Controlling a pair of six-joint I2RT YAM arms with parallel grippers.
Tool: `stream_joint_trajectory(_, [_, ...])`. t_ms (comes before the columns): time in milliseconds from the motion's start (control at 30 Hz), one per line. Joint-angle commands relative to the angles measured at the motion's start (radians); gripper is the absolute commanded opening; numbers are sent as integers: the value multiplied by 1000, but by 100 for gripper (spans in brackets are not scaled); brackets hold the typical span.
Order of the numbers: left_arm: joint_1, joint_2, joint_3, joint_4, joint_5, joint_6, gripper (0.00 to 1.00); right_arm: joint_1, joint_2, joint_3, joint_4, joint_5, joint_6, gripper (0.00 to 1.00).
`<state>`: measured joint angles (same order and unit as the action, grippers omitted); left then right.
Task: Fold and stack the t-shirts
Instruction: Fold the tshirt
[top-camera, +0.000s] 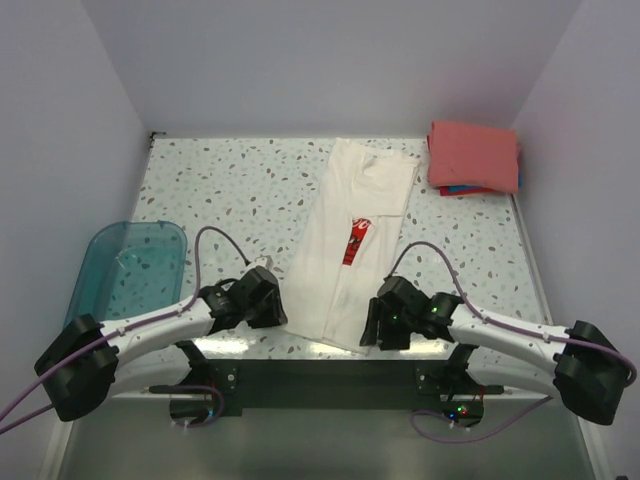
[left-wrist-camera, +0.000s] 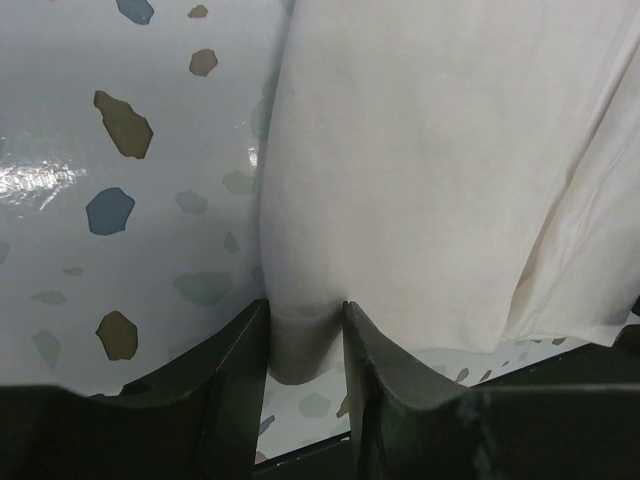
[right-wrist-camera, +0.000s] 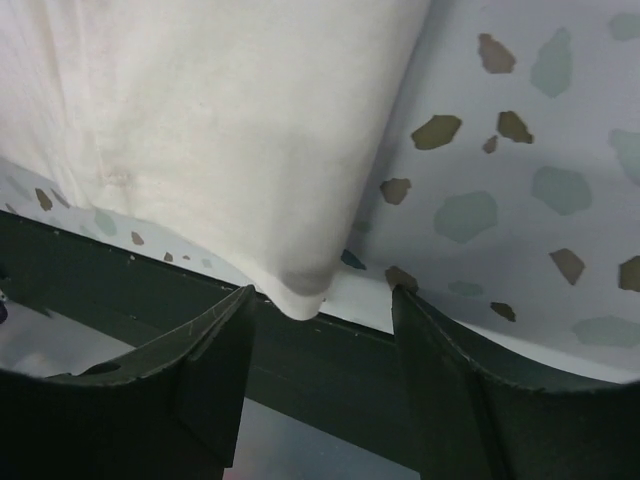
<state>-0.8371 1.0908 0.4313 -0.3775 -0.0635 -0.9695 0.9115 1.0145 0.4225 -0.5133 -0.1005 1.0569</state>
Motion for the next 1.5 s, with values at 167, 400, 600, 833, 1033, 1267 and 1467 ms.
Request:
stream_joint_trajectory(167, [-20,15,-62,-43,36,-9,29,41,61,-77,117,4,117,45])
stream_joint_trajectory(400, [-45,-2,-81,-26,50,-14,4,43,59,-102,118,61,111,9])
stream_joint_trajectory(600, [-149,-42,-60,-44,42,-49,0,44,-149,-84,-135,90,46,0])
stream_joint_trajectory(833, [-359,7,32,-70,-44,-161,0,43,-396,-45,-422,76,-1,0])
stream_joint_trajectory(1033, [-323,26,213,-126,-183,-91,0,44,-326,140,-459,215,-107,0])
stream_joint_trajectory(1267, [-139,113,328,-15,-170,-9,0,6,-139,301,-321,392,-161,0])
stream_joint_trajectory(1467, [-34,221,392,87,-185,9,0,-253,-21,325,-124,338,-294,0])
